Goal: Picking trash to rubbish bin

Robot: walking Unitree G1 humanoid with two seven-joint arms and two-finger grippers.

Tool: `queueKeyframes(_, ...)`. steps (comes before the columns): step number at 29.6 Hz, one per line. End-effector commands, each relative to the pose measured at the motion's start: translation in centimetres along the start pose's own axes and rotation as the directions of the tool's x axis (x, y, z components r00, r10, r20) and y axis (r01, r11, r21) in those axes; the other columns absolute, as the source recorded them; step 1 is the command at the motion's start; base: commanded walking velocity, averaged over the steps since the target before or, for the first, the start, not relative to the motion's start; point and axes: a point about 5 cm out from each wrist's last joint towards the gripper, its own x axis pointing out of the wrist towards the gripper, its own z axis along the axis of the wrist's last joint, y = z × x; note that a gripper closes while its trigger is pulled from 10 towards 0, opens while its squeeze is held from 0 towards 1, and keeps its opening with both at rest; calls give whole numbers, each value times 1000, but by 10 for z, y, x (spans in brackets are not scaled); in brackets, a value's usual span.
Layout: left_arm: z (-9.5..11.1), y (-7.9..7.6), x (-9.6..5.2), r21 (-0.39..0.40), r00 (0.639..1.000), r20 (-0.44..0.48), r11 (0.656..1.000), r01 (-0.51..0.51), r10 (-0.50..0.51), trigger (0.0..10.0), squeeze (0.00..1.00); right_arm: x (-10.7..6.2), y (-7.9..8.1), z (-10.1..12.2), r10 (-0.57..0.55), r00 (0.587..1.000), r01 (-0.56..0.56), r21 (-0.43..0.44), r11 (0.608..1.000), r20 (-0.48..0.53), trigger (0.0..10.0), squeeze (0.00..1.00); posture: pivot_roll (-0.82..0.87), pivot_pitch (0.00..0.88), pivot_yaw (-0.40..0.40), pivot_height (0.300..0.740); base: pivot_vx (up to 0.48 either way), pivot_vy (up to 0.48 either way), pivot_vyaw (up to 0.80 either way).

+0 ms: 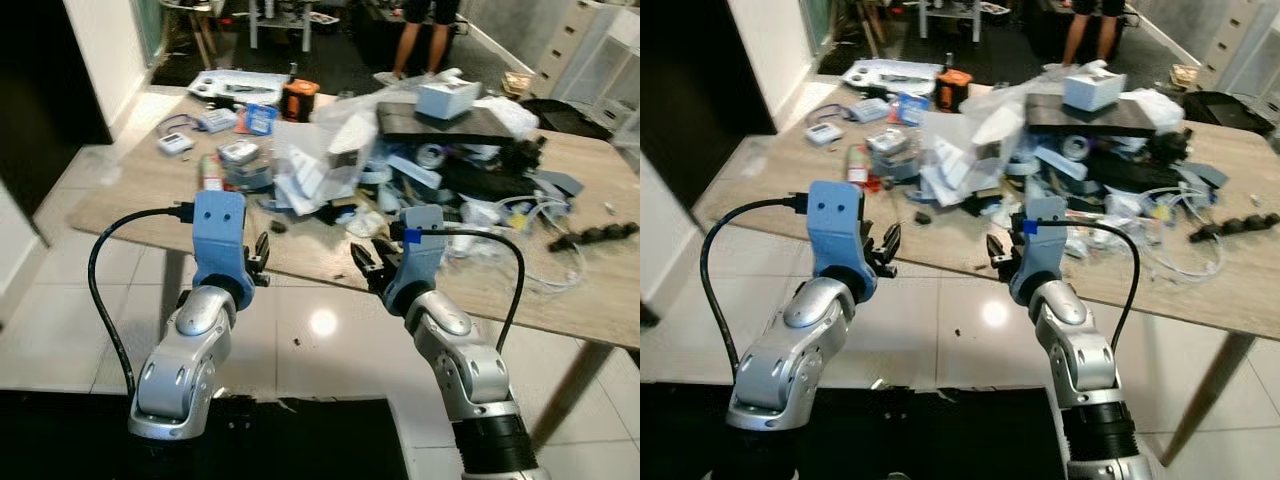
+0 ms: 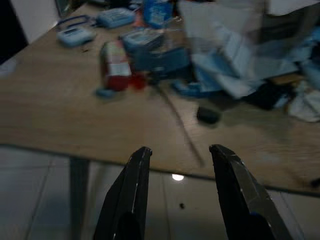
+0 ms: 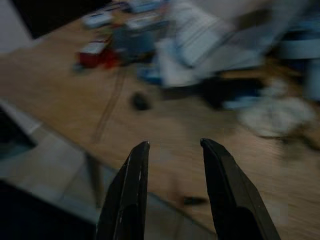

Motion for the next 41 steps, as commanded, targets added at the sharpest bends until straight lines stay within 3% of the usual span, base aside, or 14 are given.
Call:
queueKeyframes(1, -3, -4, 0, 7, 1000, -24, 1000, 20, -20, 10000, 0, -4, -4, -2, -18, 1000, 18, 8, 1000, -9, 10000, 0, 13, 112, -58, 740, 0, 0, 0)
queueKeyframes(8, -2, -7, 0, -6, 999, -21, 999, 38, -38, 10000, 0, -5, -6, -3, -27, 1000, 27, 14, 1000, -13, 10000, 0, 12, 119, -54, 740, 0, 0, 0)
queueKeyframes(21, -9, -12, -3, 80, 994, -80, 994, 80, -74, 10000, 0, -16, -10, -7, -70, 997, 71, 53, 996, -16, 10000, 0, 14, 133, -30, 740, 0, -480, 0)
queueKeyframes(24, -9, -12, -1, 54, 994, -85, 996, 69, -64, 10000, 0, -16, -12, -8, -77, 997, 78, 55, 995, -19, 10000, 0, 14, 134, -31, 740, 0, 0, 0)
queueKeyframes(34, -10, -12, -1, 79, 994, -90, 995, 67, -60, 10000, 0, -17, -14, -7, -89, 996, 90, 61, 994, -18, 10000, 0, 15, 132, -25, 740, 0, 0, 0)
queueKeyframes(41, -10, -7, -2, 63, 995, -98, 997, 34, -28, 10000, 0, -14, -8, -6, -70, 997, 71, 66, 995, -19, 10000, 0, 22, 125, -41, 740, 0, 0, 0)
